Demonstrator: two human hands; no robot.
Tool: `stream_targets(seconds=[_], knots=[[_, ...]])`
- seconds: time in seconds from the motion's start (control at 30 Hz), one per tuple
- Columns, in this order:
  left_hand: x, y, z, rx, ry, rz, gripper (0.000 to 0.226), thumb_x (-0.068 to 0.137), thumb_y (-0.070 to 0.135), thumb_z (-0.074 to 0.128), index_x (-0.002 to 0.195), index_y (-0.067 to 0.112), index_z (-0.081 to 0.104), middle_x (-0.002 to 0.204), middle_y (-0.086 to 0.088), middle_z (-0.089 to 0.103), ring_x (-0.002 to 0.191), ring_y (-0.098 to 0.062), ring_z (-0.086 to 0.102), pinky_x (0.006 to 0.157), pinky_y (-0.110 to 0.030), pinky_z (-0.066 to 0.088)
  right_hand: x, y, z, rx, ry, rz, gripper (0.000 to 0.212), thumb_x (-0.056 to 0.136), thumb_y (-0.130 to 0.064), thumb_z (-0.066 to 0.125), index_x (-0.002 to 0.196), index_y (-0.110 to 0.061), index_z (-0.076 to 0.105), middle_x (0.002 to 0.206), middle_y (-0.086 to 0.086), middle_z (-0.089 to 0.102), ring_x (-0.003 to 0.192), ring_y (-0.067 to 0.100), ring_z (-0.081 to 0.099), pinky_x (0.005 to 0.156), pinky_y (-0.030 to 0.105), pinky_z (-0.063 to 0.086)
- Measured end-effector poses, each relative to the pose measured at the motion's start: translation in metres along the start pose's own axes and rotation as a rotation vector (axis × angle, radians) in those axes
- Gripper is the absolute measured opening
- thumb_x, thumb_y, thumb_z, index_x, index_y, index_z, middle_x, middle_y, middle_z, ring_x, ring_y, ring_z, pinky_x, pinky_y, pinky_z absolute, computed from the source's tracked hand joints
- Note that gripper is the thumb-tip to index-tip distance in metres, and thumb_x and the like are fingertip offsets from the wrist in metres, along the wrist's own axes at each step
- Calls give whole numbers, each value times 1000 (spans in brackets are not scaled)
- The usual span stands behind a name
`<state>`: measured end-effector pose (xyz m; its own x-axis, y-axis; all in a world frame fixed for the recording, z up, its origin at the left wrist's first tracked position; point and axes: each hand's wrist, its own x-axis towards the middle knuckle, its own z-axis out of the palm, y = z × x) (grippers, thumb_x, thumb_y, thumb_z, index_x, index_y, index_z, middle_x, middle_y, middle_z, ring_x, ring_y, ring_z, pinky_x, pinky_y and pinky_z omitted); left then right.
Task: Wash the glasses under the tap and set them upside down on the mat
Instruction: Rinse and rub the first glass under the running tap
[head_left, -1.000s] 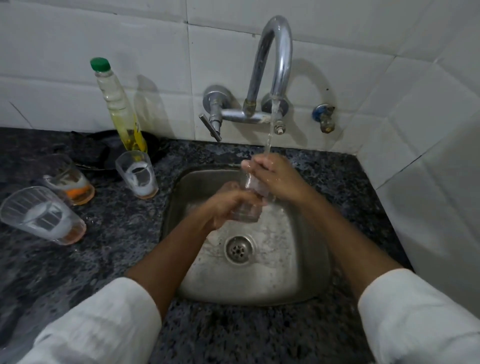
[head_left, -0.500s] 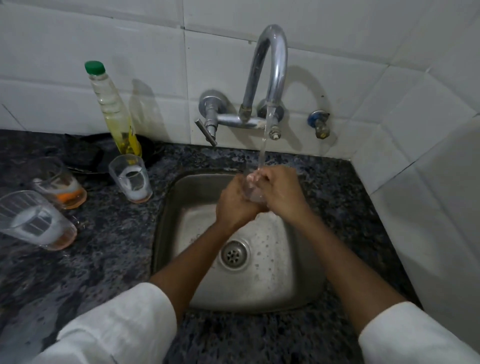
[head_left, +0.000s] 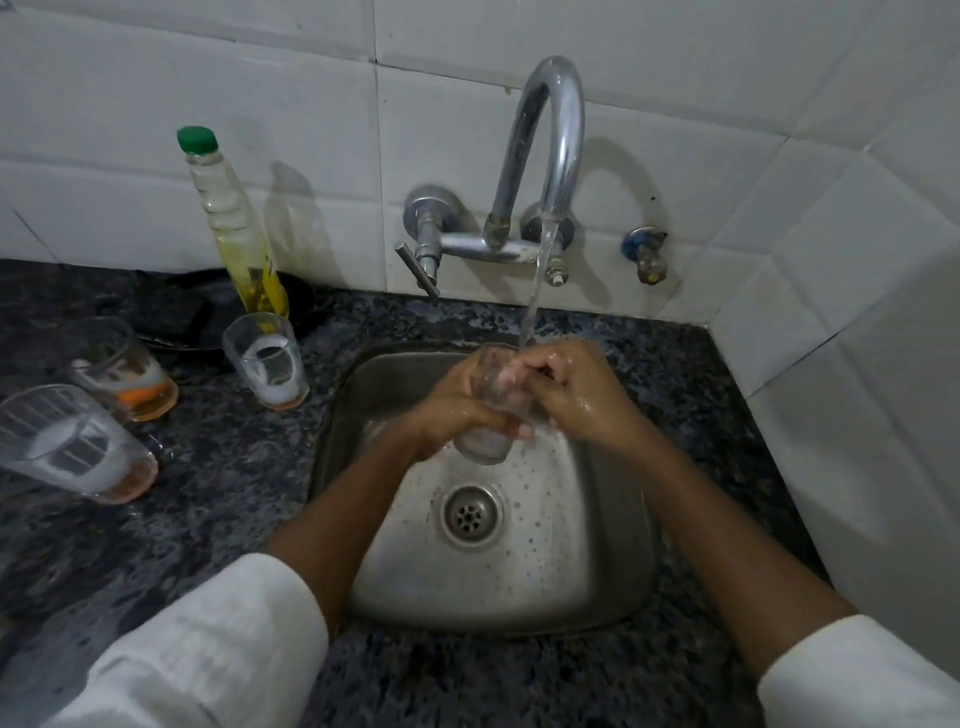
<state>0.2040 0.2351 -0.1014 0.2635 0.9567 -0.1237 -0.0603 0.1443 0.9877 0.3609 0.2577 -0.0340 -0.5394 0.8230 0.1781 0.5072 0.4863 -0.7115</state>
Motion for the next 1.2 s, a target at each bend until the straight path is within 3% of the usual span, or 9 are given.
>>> stream_targets(seconds=[0.07, 0.23, 0.33, 0.43, 0.63, 0.8, 0.87, 1.03, 1.2], knots=[[1, -2, -8, -138, -163, -23, 59, 57, 0, 79, 114, 9, 65, 111, -14, 68, 105, -30, 67, 92, -44, 56, 0, -4, -1, -16, -39, -5, 19, 90, -12, 64, 74, -10, 75, 65, -1, 71, 58, 4, 64, 60, 21, 49], [9, 1, 51, 255, 668, 27, 27, 74, 24, 75, 96, 24, 61, 88, 4, 70, 82, -14, 67, 69, -28, 54, 11, -6, 10, -183, 83, 143, 36, 91, -17, 64, 56, -19, 56, 53, -4, 55, 48, 2, 48, 54, 16, 36], [11, 0, 37, 154, 413, 56, 52, 67, 5, 85, 110, 16, 59, 96, 4, 70, 86, -10, 68, 70, -17, 55, 10, 0, 1, -118, 107, 85, 27, 90, -13, 64, 66, -3, 69, 61, 10, 67, 56, 20, 62, 58, 28, 47], [8, 4, 2, -41, -100, 3, 54, 64, -5, 79, 115, 8, 63, 108, -12, 70, 104, -29, 68, 91, -41, 56, 6, -2, -14, 21, 34, -17, 19, 91, -16, 64, 77, -10, 75, 65, 0, 71, 60, 8, 66, 59, 20, 48], [15, -2, 45, 297, 632, -28, 47, 58, 27, 87, 97, 25, 60, 93, 5, 69, 85, -17, 67, 73, -37, 57, 15, -7, -5, -179, 80, 88, 18, 88, -4, 60, 78, -2, 74, 79, 3, 73, 64, 8, 63, 59, 14, 45], [5, -3, -2, -281, -195, -146, 61, 66, -3, 74, 123, 13, 58, 116, -8, 70, 111, -29, 66, 83, -45, 58, 6, -6, -20, 114, -42, -6, 17, 91, -9, 64, 77, -9, 73, 65, 5, 70, 48, 4, 60, 48, 20, 44], [2, -1, 4, -332, -133, -170, 51, 67, -6, 68, 113, 11, 62, 107, -9, 70, 99, -27, 68, 77, -44, 59, 10, -5, -18, 49, -18, -13, 18, 91, -13, 64, 76, -12, 72, 64, 3, 69, 49, 7, 61, 49, 23, 47], [8, -5, 58, 177, 654, -50, 53, 62, 19, 89, 103, 32, 58, 94, 9, 69, 80, -11, 68, 66, -36, 61, 24, -1, -2, -230, 96, 126, 25, 90, -20, 66, 73, -4, 73, 56, -4, 61, 52, 6, 56, 52, 19, 43], [-8, -9, 18, -335, 32, -166, 68, 69, -6, 77, 130, 14, 55, 124, -13, 66, 103, -25, 70, 81, -44, 61, 12, 2, -8, 24, 87, -38, 22, 90, -23, 65, 70, -15, 70, 59, -13, 62, 54, 0, 58, 54, 18, 41]])
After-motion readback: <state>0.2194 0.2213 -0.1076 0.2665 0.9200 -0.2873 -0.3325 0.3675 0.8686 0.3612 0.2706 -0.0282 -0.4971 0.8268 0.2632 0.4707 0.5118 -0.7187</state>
